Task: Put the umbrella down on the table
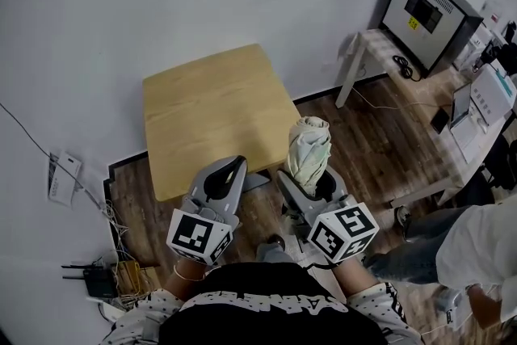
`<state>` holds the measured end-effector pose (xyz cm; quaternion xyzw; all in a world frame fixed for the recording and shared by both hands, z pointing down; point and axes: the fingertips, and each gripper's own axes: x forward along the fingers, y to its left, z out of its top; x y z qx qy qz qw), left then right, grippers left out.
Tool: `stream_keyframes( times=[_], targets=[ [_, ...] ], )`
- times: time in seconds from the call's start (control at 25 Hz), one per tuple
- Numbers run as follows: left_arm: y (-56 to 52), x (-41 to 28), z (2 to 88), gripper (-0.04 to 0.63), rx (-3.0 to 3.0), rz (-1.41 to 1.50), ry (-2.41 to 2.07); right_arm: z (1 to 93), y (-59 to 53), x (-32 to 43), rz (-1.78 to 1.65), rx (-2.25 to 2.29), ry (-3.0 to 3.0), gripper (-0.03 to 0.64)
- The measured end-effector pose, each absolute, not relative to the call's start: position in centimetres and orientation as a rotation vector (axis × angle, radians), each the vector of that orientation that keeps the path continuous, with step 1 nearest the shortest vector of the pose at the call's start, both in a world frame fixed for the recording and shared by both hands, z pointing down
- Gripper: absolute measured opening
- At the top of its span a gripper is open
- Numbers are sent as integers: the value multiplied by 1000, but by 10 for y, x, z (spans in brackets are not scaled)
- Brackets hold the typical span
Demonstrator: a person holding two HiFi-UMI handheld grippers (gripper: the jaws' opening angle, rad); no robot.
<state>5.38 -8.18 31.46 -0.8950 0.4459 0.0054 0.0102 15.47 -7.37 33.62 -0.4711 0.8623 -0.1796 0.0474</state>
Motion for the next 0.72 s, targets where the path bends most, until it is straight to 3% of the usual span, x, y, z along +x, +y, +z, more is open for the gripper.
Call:
stream_keyframes(
  times=[0.72],
  targets=[
    [-138,115,313,3,-2796,-32,1443,336,-128,200,-570,-1334,2668,308]
  ],
)
